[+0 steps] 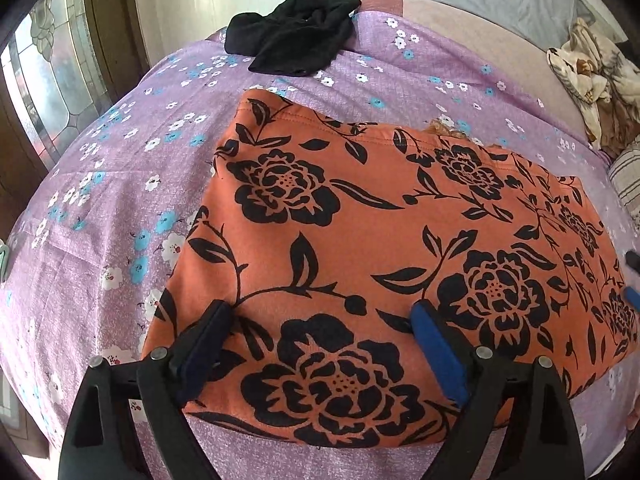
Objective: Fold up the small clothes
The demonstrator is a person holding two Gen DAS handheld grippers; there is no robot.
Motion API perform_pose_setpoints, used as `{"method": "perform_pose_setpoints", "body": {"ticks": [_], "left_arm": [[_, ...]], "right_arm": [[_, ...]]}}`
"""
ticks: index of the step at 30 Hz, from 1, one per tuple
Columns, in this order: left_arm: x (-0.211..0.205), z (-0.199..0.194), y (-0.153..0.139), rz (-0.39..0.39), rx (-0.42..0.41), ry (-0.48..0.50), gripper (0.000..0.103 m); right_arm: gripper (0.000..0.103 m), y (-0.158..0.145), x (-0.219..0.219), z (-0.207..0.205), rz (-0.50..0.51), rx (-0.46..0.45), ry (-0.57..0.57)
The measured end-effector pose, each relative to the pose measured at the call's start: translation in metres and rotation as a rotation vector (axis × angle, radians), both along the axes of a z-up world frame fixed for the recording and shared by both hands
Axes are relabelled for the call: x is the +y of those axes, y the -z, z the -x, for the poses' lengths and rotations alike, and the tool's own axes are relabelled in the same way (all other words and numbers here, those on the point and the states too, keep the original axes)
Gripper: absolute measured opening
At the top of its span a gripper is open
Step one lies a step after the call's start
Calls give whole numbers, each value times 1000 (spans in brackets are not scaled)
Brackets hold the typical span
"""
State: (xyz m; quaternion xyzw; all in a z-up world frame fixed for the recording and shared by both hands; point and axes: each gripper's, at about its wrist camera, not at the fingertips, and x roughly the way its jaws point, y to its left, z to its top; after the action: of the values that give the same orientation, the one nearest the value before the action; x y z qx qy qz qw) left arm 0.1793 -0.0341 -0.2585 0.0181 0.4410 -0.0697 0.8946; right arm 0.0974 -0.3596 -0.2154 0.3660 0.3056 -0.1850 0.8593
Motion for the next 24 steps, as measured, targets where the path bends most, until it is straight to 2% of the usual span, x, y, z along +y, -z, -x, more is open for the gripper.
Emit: {"method": "perform_pose_setpoints", "body": {"ticks": [2,4,6,9,11,24], "left_arm": [[-1,0,0,-3,-1,-1,93],[-1,0,1,-6,-4,-2,93],[-1,0,1,-9,-6,-2,93],[-2,0,2,-12,-9,-5,93],[-2,1,2,-16,-14,-7,93],[-1,2,1,-16,-18,-10,94]], "right_arm": [[61,-10,8,0,40,-56,-27],[61,-13,14,-2,50,-74,-67],[61,-8,17,-7,40,-41,-92],[62,26,12,-23,-89,88,-129],[61,22,12,-20,-75,63,-122],[63,23,13,-18,-63,80,-151]]}}
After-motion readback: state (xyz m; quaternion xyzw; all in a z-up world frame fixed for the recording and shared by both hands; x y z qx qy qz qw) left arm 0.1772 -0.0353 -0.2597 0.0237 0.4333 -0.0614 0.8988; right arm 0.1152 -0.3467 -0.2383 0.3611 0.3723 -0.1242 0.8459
